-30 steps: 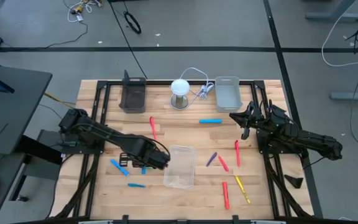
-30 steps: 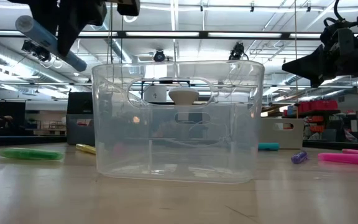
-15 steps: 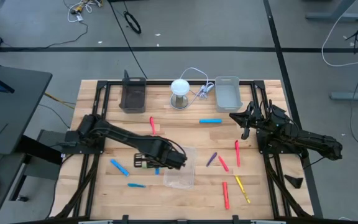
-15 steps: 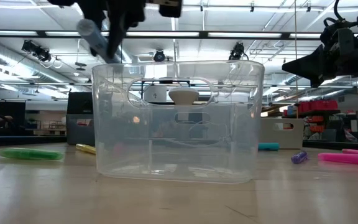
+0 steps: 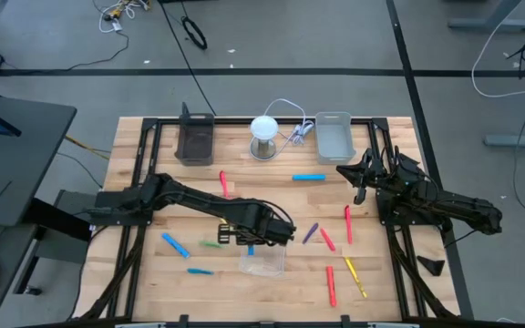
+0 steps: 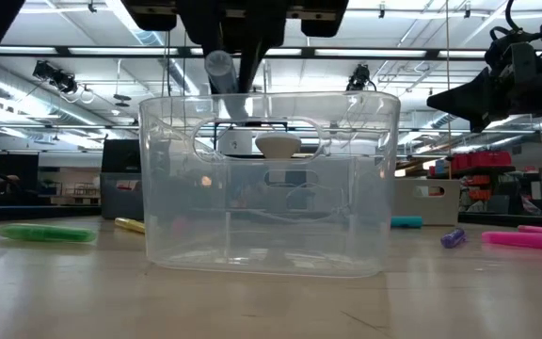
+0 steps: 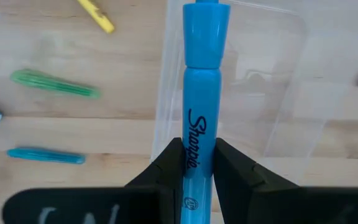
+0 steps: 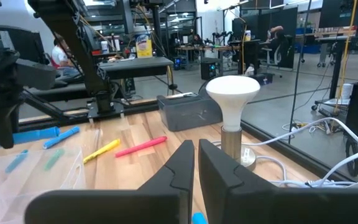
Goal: Pick & Place Markers
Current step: Put the middle blue highlighter into the transparent bin
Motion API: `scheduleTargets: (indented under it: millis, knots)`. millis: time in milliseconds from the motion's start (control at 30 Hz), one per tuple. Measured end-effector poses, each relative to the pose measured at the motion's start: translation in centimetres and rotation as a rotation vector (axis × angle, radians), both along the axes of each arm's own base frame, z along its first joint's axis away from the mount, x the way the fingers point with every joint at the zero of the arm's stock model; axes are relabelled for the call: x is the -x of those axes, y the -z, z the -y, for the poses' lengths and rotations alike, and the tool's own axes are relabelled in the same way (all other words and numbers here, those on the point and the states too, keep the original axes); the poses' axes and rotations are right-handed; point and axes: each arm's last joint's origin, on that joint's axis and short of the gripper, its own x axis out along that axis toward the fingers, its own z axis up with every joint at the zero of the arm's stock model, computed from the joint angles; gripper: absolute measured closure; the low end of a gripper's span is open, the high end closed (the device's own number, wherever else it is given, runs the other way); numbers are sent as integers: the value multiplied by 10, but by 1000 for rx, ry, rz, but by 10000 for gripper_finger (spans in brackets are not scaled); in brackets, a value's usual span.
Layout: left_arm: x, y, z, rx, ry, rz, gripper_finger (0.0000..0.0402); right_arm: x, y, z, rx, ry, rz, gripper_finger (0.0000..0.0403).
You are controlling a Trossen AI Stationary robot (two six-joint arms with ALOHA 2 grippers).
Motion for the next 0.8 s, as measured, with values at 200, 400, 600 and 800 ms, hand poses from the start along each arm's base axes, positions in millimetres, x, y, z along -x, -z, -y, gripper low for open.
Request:
scheduleTargets:
  millis: [200,400,600,800]
  knots:
    - [-3,3,-1,-2,-1,-4,334,0,0,0,0,0,0,374]
    - [-12,27,2,-15,5,-33,334,0,0,0,0,0,0,374]
    - [-18,45,6,0,17,-58,334,0,0,0,0,0,0,374]
    - [-25,64,10,-9,30,-66,334,0,0,0,1,-1,2,374]
